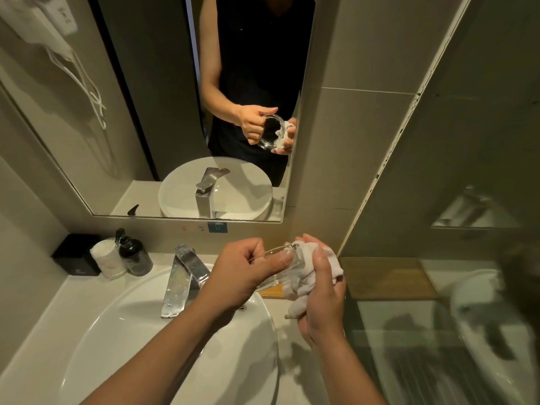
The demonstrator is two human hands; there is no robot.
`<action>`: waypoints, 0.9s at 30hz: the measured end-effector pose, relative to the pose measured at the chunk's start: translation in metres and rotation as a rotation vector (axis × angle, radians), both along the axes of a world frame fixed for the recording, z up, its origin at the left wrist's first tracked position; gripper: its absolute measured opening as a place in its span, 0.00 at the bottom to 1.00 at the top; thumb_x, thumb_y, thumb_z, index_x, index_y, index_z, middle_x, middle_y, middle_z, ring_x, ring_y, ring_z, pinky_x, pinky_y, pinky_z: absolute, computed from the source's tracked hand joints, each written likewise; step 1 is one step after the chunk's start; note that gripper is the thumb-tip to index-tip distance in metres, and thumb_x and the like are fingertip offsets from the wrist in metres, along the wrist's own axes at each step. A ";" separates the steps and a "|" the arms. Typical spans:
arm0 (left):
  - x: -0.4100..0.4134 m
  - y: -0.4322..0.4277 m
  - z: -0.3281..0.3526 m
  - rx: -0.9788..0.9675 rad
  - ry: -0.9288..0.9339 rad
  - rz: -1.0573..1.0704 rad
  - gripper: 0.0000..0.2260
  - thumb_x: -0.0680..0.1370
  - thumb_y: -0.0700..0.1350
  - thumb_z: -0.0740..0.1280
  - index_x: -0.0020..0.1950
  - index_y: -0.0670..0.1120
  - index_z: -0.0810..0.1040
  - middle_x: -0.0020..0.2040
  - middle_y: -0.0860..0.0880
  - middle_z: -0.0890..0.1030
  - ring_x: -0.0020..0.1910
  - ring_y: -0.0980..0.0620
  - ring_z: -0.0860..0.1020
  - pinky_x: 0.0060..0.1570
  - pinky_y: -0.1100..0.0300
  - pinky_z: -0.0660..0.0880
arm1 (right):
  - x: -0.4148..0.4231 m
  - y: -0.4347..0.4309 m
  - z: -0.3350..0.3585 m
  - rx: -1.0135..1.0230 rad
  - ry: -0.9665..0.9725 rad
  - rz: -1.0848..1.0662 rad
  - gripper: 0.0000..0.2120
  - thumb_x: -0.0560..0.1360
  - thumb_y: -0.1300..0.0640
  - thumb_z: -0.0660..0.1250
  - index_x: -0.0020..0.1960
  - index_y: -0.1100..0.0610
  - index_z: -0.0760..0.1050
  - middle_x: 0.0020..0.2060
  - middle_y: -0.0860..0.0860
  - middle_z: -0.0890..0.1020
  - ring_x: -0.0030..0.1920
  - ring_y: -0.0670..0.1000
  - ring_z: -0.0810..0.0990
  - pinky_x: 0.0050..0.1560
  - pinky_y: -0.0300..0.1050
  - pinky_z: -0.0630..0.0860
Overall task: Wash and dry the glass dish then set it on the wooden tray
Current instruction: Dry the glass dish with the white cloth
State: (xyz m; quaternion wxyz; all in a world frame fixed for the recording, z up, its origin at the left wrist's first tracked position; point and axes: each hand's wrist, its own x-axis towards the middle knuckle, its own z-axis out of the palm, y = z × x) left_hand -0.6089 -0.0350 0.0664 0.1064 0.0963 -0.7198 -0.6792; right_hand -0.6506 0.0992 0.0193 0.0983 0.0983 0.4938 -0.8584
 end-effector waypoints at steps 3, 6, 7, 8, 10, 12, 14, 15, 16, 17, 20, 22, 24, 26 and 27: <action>-0.001 -0.005 0.000 -0.085 -0.024 -0.162 0.18 0.76 0.52 0.72 0.33 0.44 0.71 0.31 0.48 0.69 0.33 0.51 0.65 0.34 0.57 0.64 | -0.002 0.002 0.000 0.135 0.154 -0.025 0.24 0.70 0.42 0.74 0.61 0.55 0.81 0.52 0.60 0.86 0.43 0.53 0.84 0.34 0.42 0.80; -0.001 -0.006 0.002 -0.269 -0.061 -0.195 0.11 0.81 0.45 0.67 0.39 0.45 0.75 0.34 0.50 0.73 0.34 0.53 0.68 0.37 0.57 0.68 | -0.003 0.004 0.006 0.378 0.503 -0.019 0.17 0.75 0.44 0.67 0.57 0.52 0.84 0.56 0.54 0.85 0.55 0.50 0.84 0.50 0.38 0.80; -0.001 -0.005 0.003 -0.302 -0.069 -0.177 0.09 0.81 0.44 0.67 0.41 0.46 0.76 0.34 0.52 0.74 0.35 0.54 0.70 0.38 0.57 0.69 | -0.005 0.005 0.009 0.426 0.607 -0.015 0.15 0.76 0.47 0.66 0.57 0.53 0.84 0.57 0.54 0.84 0.58 0.49 0.83 0.54 0.35 0.78; -0.001 -0.004 0.005 -0.318 -0.071 -0.161 0.09 0.82 0.44 0.66 0.42 0.47 0.77 0.34 0.53 0.74 0.35 0.55 0.70 0.39 0.57 0.70 | -0.006 0.005 0.011 0.460 0.700 -0.011 0.14 0.77 0.49 0.65 0.57 0.54 0.84 0.58 0.55 0.83 0.60 0.48 0.82 0.56 0.33 0.77; 0.000 -0.002 0.007 -0.294 -0.055 -0.150 0.08 0.81 0.45 0.66 0.42 0.46 0.77 0.34 0.55 0.74 0.35 0.55 0.70 0.39 0.57 0.70 | -0.008 0.006 0.014 0.499 0.823 -0.016 0.13 0.78 0.52 0.65 0.57 0.56 0.83 0.59 0.58 0.82 0.61 0.46 0.81 0.56 0.30 0.75; 0.001 0.002 0.010 -0.188 0.002 -0.139 0.10 0.79 0.47 0.66 0.41 0.44 0.75 0.33 0.52 0.72 0.34 0.53 0.69 0.38 0.57 0.68 | -0.009 0.004 0.016 0.438 0.767 -0.063 0.15 0.77 0.51 0.65 0.58 0.57 0.83 0.57 0.59 0.82 0.58 0.47 0.82 0.54 0.32 0.77; 0.002 0.010 0.012 -0.063 0.062 -0.090 0.11 0.78 0.47 0.67 0.38 0.44 0.74 0.33 0.49 0.71 0.34 0.52 0.67 0.37 0.58 0.66 | -0.007 -0.004 0.025 0.245 0.451 -0.159 0.17 0.76 0.47 0.68 0.59 0.57 0.82 0.52 0.58 0.85 0.50 0.51 0.84 0.44 0.36 0.80; 0.003 0.016 0.012 -0.010 0.090 -0.065 0.12 0.79 0.45 0.68 0.37 0.45 0.74 0.33 0.48 0.71 0.35 0.52 0.67 0.36 0.60 0.67 | -0.005 -0.009 0.028 0.112 0.277 -0.186 0.16 0.78 0.46 0.68 0.60 0.55 0.81 0.50 0.57 0.85 0.47 0.52 0.85 0.39 0.38 0.81; 0.004 0.023 0.010 0.037 0.116 -0.045 0.12 0.80 0.43 0.69 0.36 0.46 0.75 0.33 0.49 0.72 0.34 0.53 0.68 0.36 0.63 0.68 | -0.003 -0.014 0.032 -0.008 0.147 -0.191 0.15 0.80 0.46 0.67 0.62 0.53 0.81 0.51 0.56 0.86 0.46 0.51 0.86 0.38 0.39 0.82; 0.004 0.030 0.008 0.062 0.141 -0.029 0.12 0.80 0.42 0.69 0.37 0.46 0.75 0.33 0.50 0.74 0.34 0.55 0.70 0.36 0.64 0.69 | -0.001 -0.018 0.034 -0.077 0.085 -0.177 0.15 0.82 0.45 0.63 0.64 0.49 0.80 0.55 0.55 0.86 0.49 0.51 0.87 0.41 0.41 0.83; 0.004 0.042 0.001 0.048 0.214 0.025 0.12 0.78 0.49 0.69 0.41 0.42 0.75 0.34 0.49 0.77 0.35 0.53 0.73 0.37 0.58 0.72 | 0.005 -0.027 0.043 -0.176 0.045 -0.118 0.19 0.81 0.40 0.59 0.67 0.41 0.79 0.61 0.53 0.85 0.59 0.53 0.85 0.47 0.43 0.84; 0.000 0.038 0.001 0.065 0.232 0.059 0.10 0.78 0.50 0.68 0.40 0.46 0.76 0.34 0.51 0.77 0.35 0.53 0.75 0.36 0.59 0.73 | 0.010 -0.028 0.041 -0.208 0.018 -0.089 0.22 0.77 0.39 0.62 0.68 0.41 0.78 0.63 0.53 0.84 0.61 0.54 0.85 0.49 0.45 0.84; -0.004 0.034 0.002 0.077 0.228 0.068 0.09 0.77 0.49 0.67 0.37 0.53 0.76 0.33 0.55 0.77 0.34 0.56 0.74 0.35 0.63 0.72 | 0.014 -0.028 0.037 -0.198 -0.010 -0.060 0.25 0.74 0.39 0.65 0.69 0.44 0.78 0.63 0.54 0.84 0.62 0.55 0.85 0.56 0.53 0.84; -0.007 0.032 0.001 0.056 0.213 0.075 0.09 0.77 0.49 0.67 0.36 0.55 0.76 0.32 0.56 0.76 0.33 0.58 0.73 0.34 0.65 0.72 | 0.017 -0.028 0.034 -0.146 -0.008 -0.034 0.27 0.73 0.39 0.66 0.70 0.48 0.77 0.62 0.55 0.85 0.61 0.55 0.85 0.62 0.58 0.82; -0.009 0.032 0.000 0.047 0.210 0.078 0.09 0.77 0.49 0.67 0.36 0.54 0.75 0.32 0.56 0.76 0.33 0.57 0.73 0.34 0.64 0.72 | 0.018 -0.028 0.032 -0.120 -0.001 -0.028 0.28 0.73 0.40 0.66 0.70 0.49 0.77 0.62 0.55 0.85 0.61 0.56 0.85 0.63 0.60 0.81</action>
